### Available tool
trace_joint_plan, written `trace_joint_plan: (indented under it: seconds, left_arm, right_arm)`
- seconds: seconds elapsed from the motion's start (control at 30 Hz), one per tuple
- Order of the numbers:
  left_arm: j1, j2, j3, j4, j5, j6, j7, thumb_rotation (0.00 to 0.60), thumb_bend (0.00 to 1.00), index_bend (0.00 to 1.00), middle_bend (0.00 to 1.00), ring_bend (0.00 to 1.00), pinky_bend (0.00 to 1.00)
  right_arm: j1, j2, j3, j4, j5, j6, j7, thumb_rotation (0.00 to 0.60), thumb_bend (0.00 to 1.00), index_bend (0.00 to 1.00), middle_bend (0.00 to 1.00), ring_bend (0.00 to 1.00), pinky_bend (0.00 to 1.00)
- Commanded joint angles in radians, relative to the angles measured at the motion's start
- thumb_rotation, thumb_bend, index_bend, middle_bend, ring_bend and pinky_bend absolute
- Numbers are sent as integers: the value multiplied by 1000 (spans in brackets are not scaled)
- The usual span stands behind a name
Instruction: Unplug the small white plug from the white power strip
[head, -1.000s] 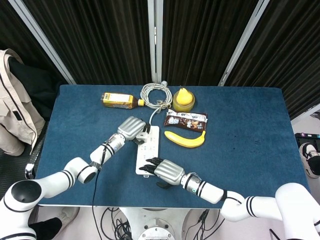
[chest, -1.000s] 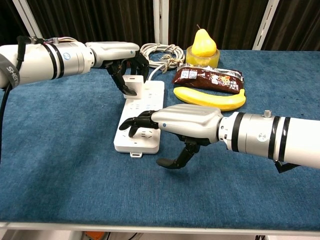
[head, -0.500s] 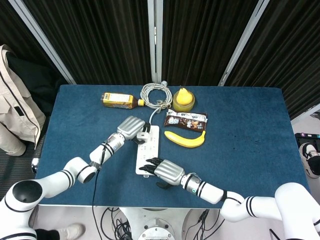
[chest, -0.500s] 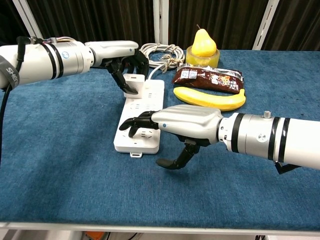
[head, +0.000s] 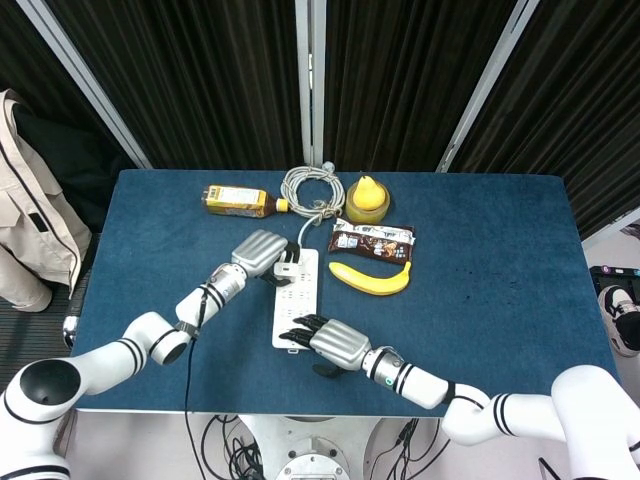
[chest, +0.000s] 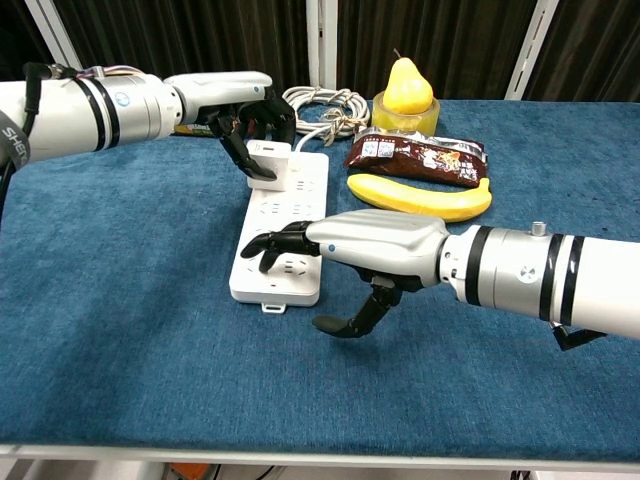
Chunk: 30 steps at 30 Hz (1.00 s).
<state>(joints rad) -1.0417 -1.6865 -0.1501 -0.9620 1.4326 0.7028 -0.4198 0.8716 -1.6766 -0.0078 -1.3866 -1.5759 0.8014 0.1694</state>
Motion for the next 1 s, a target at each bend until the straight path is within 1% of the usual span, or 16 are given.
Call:
trace_joint_plan:
  seconds: [0.03, 0.2, 0.47, 0.83, 1.0]
  left_arm:
    - [0, 3, -2, -5, -2, 0, -22, 600, 394, 614, 642, 538, 655]
    - [-3, 11, -4, -8, 1, 0, -67, 600, 395, 614, 643, 538, 655]
    - [-6, 7, -3, 5, 4, 5, -105, 600, 398, 620, 653, 541, 658]
    - [-5, -15, 8, 51, 20, 22, -165, 600, 424, 661, 701, 586, 701]
    - [-2, -37, 12, 85, 31, 48, -179, 600, 445, 685, 725, 612, 722]
  right_arm:
    - [-1, 1, 0, -1, 4, 0, 4, 600, 360, 91, 172, 10, 124]
    - [1, 6, 1, -10, 13, -9, 31, 600, 360, 90, 172, 10, 124]
    - [4, 11, 1, -11, 18, -17, 46, 600, 360, 89, 172, 10, 124]
    - [8, 8, 4, -4, 23, -22, 58, 600, 360, 87, 172, 10, 125]
    - [9, 7, 4, 1, 25, -26, 62, 600, 360, 86, 172, 10, 125]
